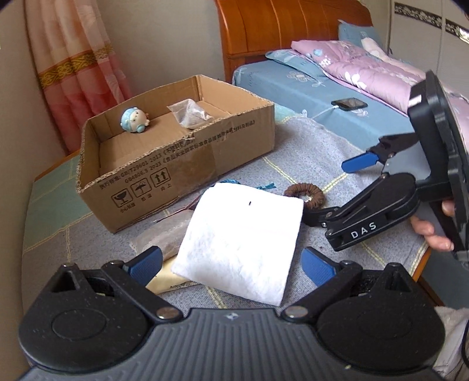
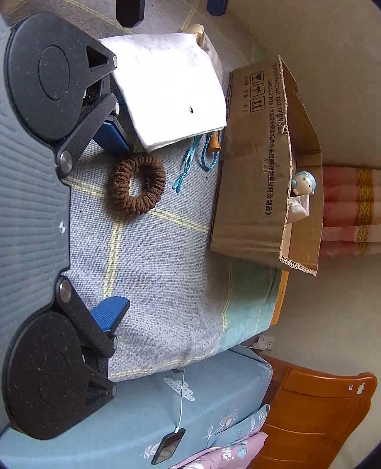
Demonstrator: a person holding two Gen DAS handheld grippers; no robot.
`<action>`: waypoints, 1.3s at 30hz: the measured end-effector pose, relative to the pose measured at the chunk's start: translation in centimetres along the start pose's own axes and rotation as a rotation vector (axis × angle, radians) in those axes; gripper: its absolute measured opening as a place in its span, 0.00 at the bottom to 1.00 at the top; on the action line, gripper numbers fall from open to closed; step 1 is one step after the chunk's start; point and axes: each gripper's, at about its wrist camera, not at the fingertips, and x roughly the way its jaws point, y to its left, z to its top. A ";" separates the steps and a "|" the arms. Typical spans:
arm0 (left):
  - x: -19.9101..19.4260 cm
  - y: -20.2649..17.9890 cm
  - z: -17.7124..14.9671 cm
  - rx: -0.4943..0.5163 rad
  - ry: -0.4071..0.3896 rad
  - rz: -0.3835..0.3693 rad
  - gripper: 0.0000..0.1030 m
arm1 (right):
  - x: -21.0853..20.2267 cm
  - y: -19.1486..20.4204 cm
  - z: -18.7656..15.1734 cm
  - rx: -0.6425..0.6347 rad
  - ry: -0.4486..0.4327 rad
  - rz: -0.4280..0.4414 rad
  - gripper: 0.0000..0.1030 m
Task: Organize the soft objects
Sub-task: 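Grasp the white cloth with the left gripper and lift it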
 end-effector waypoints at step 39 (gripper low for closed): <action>2.0 -1.0 1.0 0.076 0.032 -0.039 0.25 | 0.5 -0.2 1.3 0.004 0.118 0.024 1.00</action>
